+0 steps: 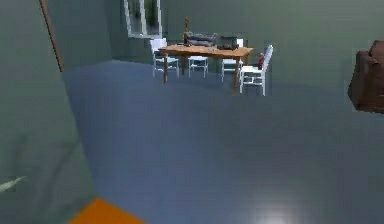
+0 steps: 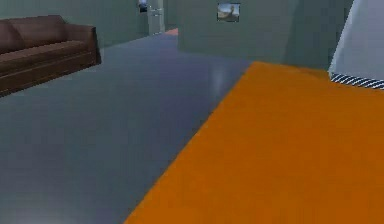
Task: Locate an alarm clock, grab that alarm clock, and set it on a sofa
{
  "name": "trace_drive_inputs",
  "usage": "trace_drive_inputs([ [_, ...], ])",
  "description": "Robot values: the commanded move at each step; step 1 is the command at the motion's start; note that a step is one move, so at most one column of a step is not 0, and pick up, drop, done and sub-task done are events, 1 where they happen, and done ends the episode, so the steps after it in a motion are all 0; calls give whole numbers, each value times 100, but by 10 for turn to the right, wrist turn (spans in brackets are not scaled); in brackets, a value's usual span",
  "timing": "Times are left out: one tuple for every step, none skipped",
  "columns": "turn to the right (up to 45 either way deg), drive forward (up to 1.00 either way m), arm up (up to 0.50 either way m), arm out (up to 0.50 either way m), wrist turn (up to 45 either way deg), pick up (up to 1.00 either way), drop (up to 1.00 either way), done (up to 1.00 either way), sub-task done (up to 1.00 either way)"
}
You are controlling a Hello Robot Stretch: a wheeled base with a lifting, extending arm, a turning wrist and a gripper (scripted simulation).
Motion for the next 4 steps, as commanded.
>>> trace_drive_inputs([
  [0,5,0,0,0,0,0,0,0],
  [-90,0,0,0,0,0,0,0,0],
  [0,100,0,0,0,0,0,0,0],
  [-30,0,0,0,0,0,0,0,0],
])
